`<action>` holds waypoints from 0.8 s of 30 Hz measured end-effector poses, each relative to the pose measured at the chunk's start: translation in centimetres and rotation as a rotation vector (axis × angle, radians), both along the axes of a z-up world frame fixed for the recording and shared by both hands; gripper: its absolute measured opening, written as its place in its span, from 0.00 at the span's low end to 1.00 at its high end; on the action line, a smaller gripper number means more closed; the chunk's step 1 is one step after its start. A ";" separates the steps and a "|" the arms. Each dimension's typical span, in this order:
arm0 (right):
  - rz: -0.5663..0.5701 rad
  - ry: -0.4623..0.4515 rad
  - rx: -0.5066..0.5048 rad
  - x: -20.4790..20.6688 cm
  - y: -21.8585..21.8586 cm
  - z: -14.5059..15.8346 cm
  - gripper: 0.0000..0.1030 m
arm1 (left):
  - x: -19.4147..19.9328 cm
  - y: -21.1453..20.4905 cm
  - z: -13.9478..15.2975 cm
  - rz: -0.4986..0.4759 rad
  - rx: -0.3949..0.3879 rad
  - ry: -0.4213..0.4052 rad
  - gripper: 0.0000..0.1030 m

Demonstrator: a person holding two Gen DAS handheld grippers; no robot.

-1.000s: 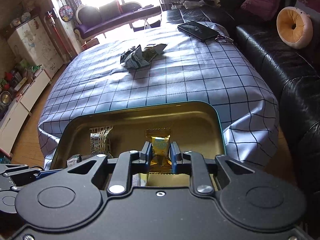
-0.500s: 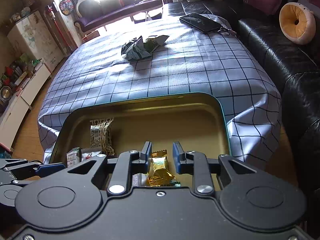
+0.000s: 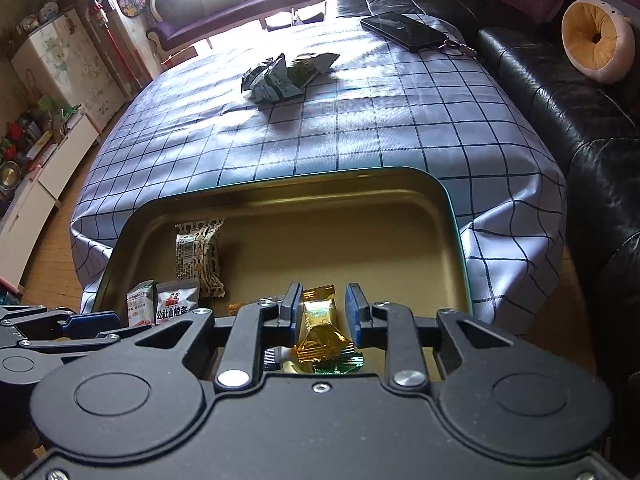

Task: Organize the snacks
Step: 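Open the left gripper over the tray while right releases the gold candy, then move both open grippers back from the tray to the snack heap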

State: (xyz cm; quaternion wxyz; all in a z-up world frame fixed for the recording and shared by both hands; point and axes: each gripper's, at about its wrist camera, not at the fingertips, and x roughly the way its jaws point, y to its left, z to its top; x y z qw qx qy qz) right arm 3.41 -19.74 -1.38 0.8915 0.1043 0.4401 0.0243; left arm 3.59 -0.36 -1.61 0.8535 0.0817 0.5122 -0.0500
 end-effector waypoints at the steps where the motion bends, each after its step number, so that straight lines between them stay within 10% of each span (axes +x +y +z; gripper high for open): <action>1: 0.001 0.001 -0.001 0.0 0.0 0.0 0.34 | 0.0 0.0 0.0 0.001 0.002 0.000 0.35; 24: -0.022 -0.019 -0.026 0.9 -0.3 -0.6 0.34 | 2.3 0.1 0.1 0.002 0.009 -0.021 0.35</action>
